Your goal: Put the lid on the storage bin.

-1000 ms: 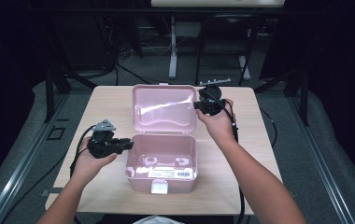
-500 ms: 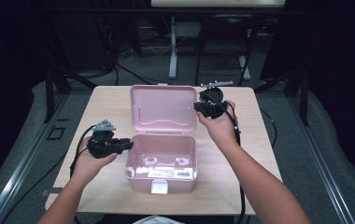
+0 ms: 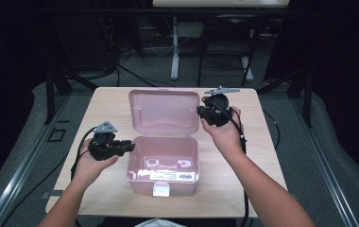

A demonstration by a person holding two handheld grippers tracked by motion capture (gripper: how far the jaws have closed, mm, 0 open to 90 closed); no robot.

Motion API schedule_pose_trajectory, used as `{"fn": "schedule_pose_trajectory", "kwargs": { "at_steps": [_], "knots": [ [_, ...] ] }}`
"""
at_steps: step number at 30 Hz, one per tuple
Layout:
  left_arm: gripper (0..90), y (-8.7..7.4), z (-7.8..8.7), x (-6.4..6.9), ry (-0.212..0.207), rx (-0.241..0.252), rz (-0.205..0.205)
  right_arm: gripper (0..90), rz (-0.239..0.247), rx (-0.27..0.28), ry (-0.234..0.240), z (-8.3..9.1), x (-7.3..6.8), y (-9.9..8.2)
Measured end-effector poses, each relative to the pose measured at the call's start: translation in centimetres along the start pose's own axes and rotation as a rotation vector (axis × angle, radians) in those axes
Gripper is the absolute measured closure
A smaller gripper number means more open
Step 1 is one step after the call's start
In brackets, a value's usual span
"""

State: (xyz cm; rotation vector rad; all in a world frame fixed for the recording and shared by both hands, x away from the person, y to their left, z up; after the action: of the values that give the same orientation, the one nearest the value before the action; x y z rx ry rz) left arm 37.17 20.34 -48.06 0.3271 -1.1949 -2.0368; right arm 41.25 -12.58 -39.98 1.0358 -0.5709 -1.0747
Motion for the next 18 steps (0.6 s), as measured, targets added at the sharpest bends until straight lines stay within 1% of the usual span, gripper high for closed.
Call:
{"fn": "schedule_pose_trajectory", "kwargs": {
  "at_steps": [1,2,4,9,11,14,18],
  "knots": [
    [74.2,0.0,0.0,0.0,0.0,0.0,-0.001,87.0,0.005,0.004,0.0,0.2,-0.1,-0.1],
    [74.2,0.0,0.0,0.0,0.001,0.0,0.0,86.9,0.017,0.02,0.0,0.5,-0.3,-0.3],
    [74.2,0.0,0.0,0.0,0.001,0.001,0.001,87.0,0.021,0.026,0.001,0.7,-0.3,-0.4],
    [74.3,0.0,0.0,0.0,0.001,0.0,0.002,87.2,0.007,0.044,0.019,1.2,-0.3,-0.8],
    [74.4,0.0,0.0,0.0,0.004,0.003,0.002,87.2,0.015,0.053,0.018,1.3,-0.4,-0.9],
    [74.4,0.0,0.0,0.0,0.002,0.003,0.012,87.2,0.028,0.066,0.014,1.5,-0.5,-1.1],
    [74.5,0.0,0.0,0.0,0.001,0.002,0.015,87.4,0.016,0.081,0.023,1.7,-0.5,-1.4]
  ]
}}
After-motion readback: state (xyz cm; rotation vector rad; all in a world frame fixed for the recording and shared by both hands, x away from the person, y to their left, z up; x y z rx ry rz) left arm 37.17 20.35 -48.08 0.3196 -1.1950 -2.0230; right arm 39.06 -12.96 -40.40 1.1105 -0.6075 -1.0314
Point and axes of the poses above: each handheld gripper's, and its own axes: z roughly backward along the jaws, y roughly out of its top, x roughly to its right, the point moved 2 cm from there along -z, roughly forward along the jaws, and after that the axes turned 8 degrees about x, right-handed, at the moved point
